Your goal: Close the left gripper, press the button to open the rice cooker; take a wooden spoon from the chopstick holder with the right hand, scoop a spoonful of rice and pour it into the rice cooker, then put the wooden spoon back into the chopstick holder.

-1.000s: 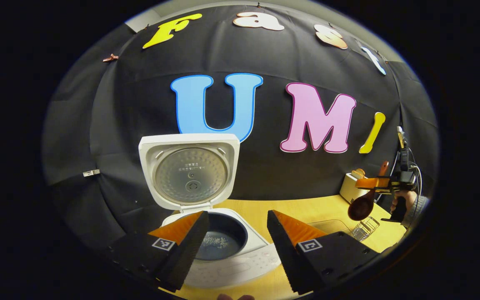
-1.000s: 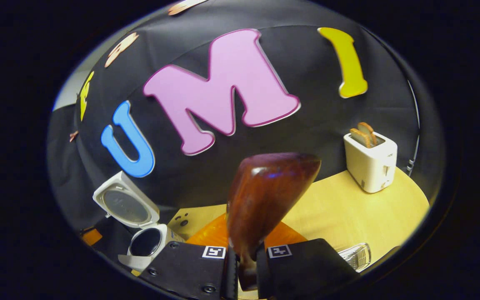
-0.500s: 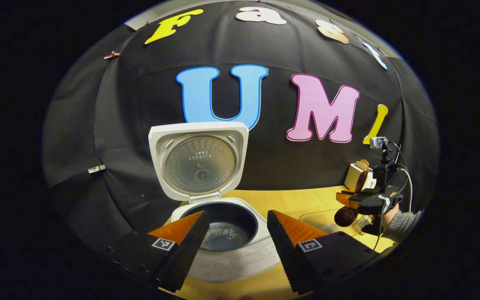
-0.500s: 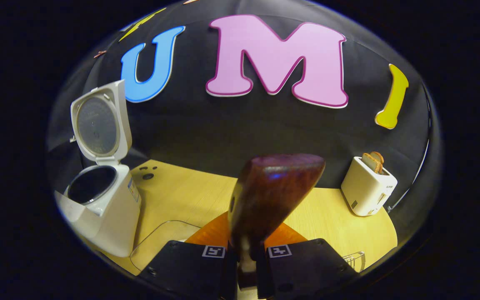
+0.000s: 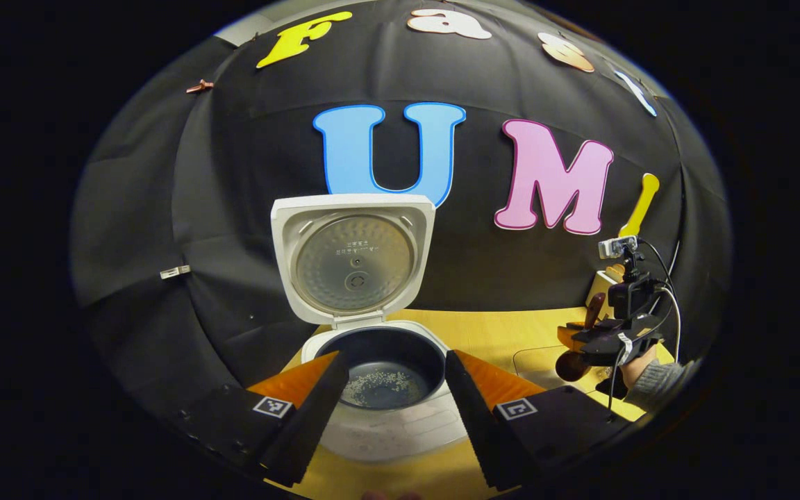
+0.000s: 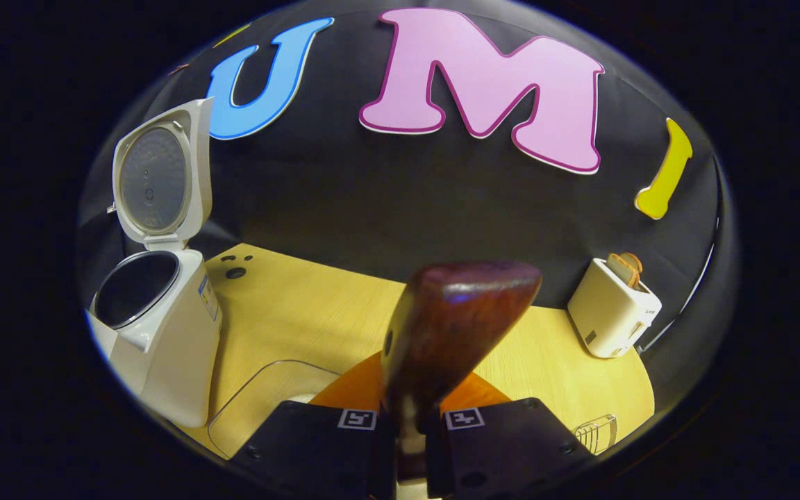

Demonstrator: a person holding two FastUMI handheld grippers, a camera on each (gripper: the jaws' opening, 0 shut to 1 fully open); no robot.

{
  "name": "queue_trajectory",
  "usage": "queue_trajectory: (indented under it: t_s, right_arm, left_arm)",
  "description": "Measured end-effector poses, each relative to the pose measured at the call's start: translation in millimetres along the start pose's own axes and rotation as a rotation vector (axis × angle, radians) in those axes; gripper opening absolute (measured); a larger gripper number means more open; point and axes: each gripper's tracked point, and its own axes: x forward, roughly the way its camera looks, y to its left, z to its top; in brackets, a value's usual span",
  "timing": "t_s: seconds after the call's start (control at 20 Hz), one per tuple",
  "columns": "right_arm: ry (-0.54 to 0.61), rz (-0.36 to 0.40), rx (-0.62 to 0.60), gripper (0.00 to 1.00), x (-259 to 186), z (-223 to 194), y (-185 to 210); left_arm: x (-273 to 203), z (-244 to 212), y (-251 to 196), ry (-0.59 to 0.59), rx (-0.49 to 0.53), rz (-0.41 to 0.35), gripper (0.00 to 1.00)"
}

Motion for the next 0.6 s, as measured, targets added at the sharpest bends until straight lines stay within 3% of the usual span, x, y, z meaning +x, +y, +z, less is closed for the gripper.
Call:
queue_trajectory:
  t_s: [0.25,0.45,0.6]
  right_arm:
    - [0.055,-0.021,-0.020,0.21,-7.4,-17.0,-1.2]
    - [0.062,-0.101,-0.087,0.21,-2.1,-33.2,-10.0]
    - [0.068,-0.117,-0.051,0.21,5.2,-40.1,-6.5]
  left_arm:
    - [3.7,0.3,-2.9,-0.003,-0.022,0.006,0.91]
    - [5.3,-1.4,-5.4,0.002,-0.020,0.001,0.91]
    - [4.4,-5.8,-3.7,0.011,-0.016,0.006,0.91]
